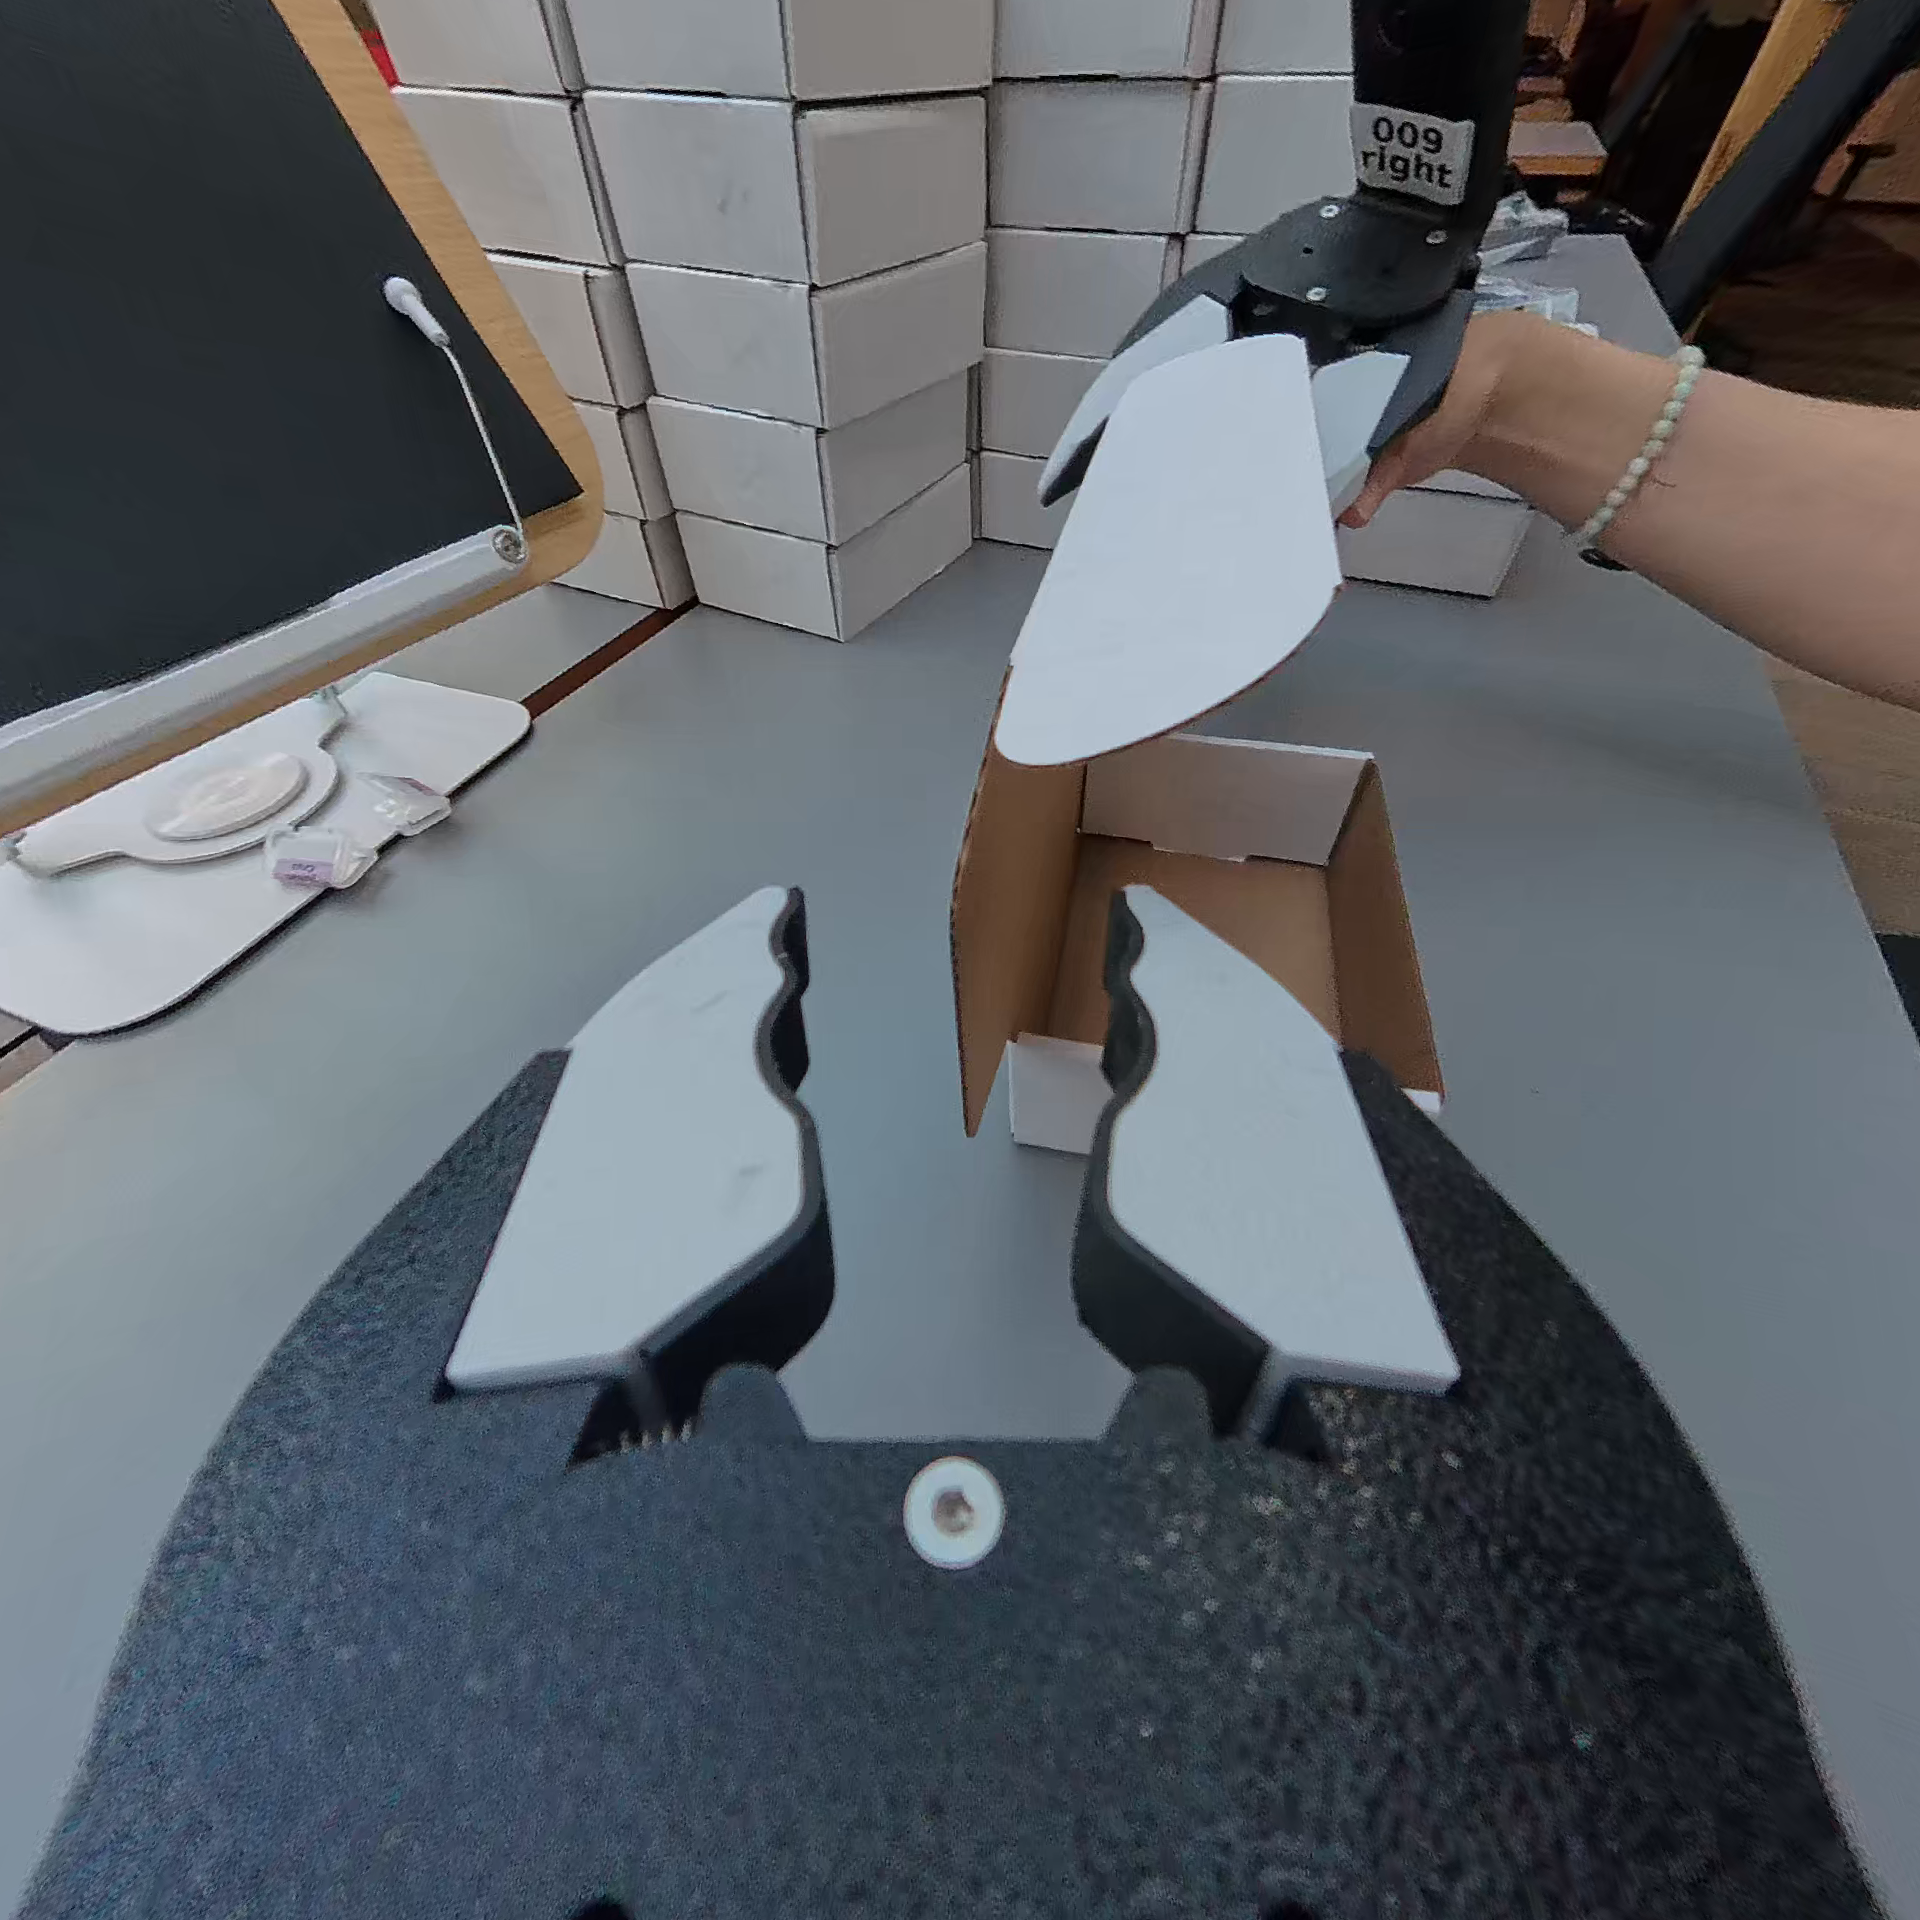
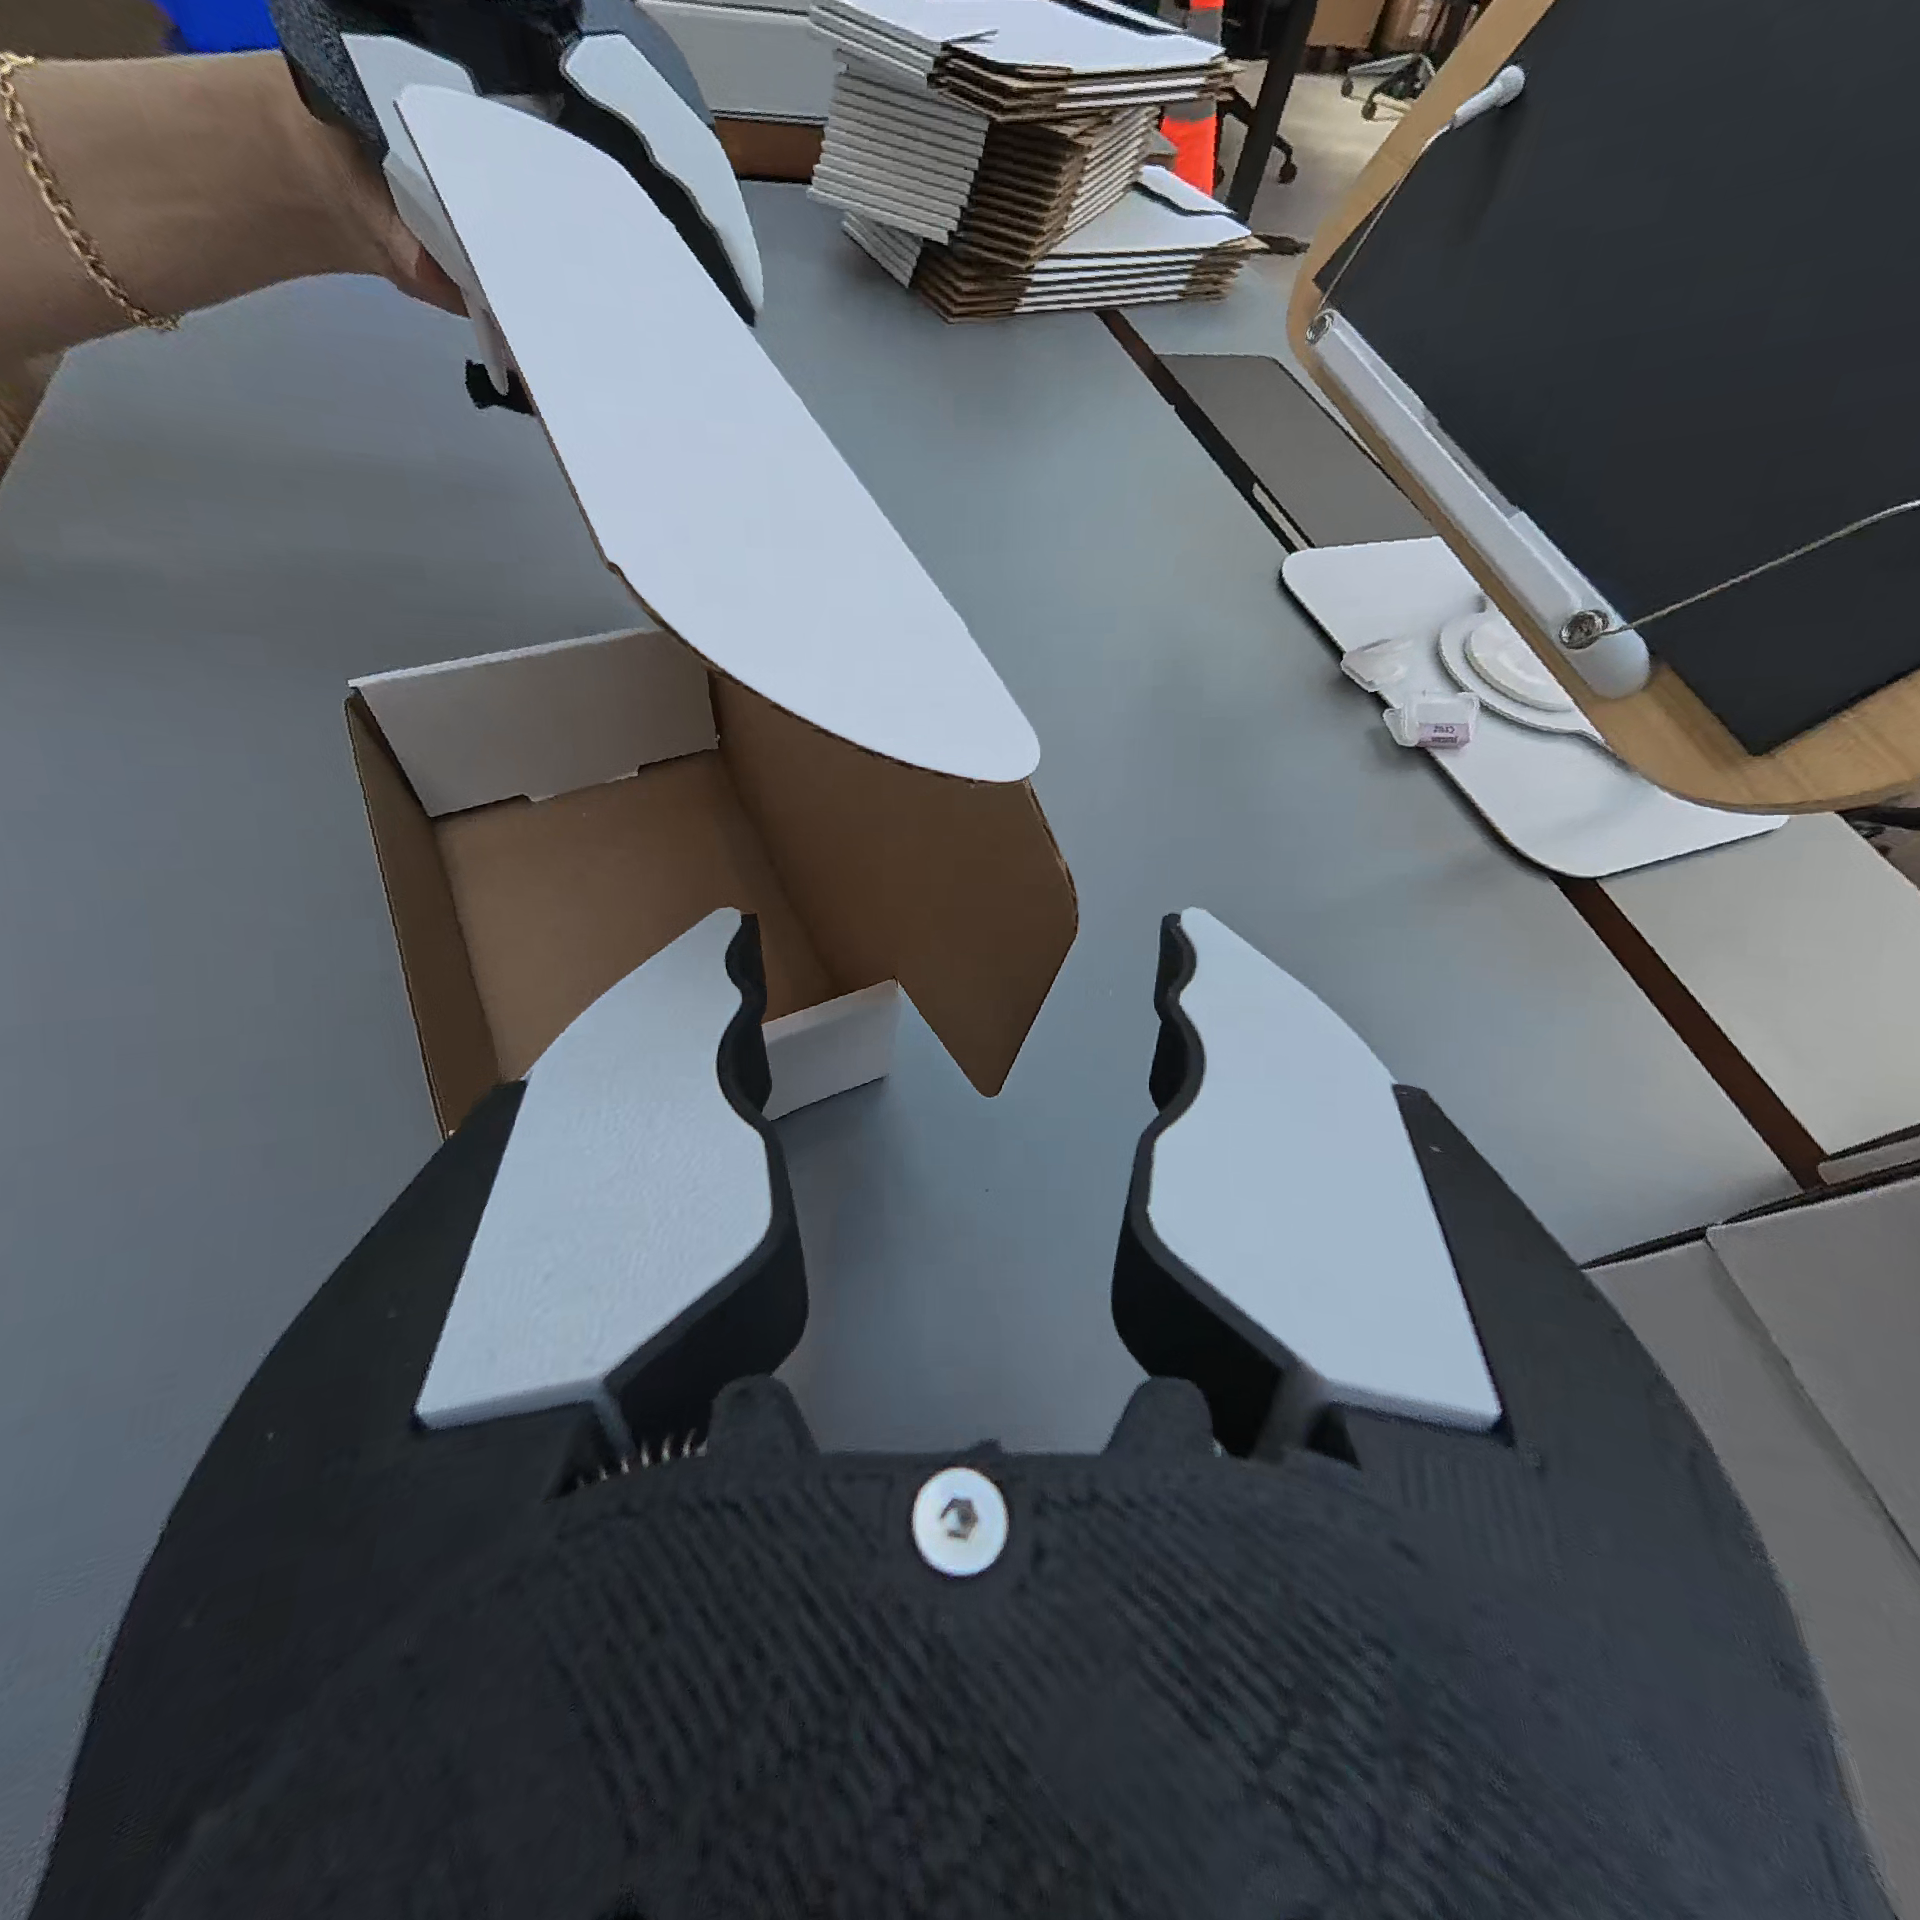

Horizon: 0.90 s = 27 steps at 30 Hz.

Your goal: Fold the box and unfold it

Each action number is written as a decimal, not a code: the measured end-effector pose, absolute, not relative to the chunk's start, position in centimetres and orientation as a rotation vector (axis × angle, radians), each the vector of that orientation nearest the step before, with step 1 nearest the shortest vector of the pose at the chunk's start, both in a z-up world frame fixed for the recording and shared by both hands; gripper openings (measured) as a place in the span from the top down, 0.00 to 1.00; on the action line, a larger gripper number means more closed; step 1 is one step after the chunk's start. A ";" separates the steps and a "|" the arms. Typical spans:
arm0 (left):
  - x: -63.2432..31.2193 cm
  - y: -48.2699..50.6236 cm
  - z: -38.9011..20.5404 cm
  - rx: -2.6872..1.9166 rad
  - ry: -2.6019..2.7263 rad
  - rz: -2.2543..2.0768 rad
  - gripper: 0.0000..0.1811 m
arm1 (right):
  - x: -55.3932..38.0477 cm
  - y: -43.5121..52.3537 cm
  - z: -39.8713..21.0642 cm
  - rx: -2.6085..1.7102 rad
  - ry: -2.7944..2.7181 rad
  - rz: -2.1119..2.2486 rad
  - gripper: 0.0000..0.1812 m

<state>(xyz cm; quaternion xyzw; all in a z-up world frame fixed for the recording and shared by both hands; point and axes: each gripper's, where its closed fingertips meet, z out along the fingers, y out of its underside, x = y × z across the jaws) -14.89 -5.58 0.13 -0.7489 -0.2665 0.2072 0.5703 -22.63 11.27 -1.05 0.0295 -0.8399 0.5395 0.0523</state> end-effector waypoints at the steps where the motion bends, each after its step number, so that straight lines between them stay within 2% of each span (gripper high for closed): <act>1: -14.8 -5.3 0.2 -1.769 -0.599 0.454 0.72 | -22.8 11.2 -0.9 0.106 -2.555 1.657 0.61; 3: -15.0 -5.0 0.3 -1.780 -0.573 0.418 0.73 | -23.0 11.1 -0.5 0.116 -2.560 1.714 0.62; 7: -15.3 -5.1 0.1 -1.818 -0.546 0.368 0.76 | -22.6 11.0 0.2 0.197 -2.557 1.808 0.73; 13: -15.0 -5.3 0.3 -1.818 -0.502 0.325 0.88 | -22.9 11.0 0.6 0.246 -2.524 1.804 0.88; 14: -15.0 -5.3 0.3 -1.818 -0.499 0.320 0.89 | -23.1 11.1 0.6 0.251 -2.513 1.796 0.94; 16: -15.1 -5.3 0.3 -1.821 -0.495 0.316 0.91 | -23.2 11.1 0.6 0.266 -2.511 1.790 0.95; 18: -15.1 -5.3 0.3 -1.832 -0.486 0.315 0.99 | -23.0 11.2 0.5 0.262 -2.537 1.787 0.96; 23: -16.1 -5.7 0.5 -1.860 -0.514 0.372 0.99 | -23.2 11.0 0.6 0.101 -2.569 1.760 0.98; 27: -17.6 -6.7 0.5 -1.848 -0.647 0.463 0.99 | -24.6 10.0 0.6 -0.206 -2.491 1.694 0.99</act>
